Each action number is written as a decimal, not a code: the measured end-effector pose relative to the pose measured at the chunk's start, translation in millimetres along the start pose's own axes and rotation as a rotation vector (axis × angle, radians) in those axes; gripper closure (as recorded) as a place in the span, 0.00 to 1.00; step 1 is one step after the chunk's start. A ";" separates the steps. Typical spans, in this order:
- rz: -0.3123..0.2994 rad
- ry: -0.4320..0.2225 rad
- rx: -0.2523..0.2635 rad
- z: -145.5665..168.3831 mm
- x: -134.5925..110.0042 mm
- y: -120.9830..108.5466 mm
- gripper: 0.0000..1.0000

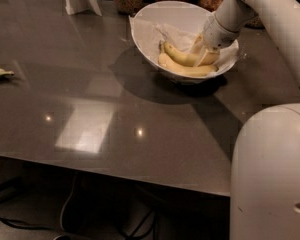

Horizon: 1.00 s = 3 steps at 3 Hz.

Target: Pick banana from white bowl

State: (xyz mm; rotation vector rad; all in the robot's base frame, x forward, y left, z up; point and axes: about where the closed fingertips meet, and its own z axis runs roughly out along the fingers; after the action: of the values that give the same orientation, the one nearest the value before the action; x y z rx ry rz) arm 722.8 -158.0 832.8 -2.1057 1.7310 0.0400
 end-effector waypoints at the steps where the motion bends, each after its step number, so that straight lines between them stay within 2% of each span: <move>1: -0.004 0.021 0.000 -2.2 1.8 0.1 1.00; 3: -0.019 0.052 0.075 -35.3 -0.8 -10.9 1.00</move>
Offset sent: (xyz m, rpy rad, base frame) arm 0.0007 -0.0118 0.0506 -0.0401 -0.1123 -0.0203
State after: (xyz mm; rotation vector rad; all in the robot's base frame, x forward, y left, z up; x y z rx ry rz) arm 724.6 -167.4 868.6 -2.0854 1.7148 -0.0842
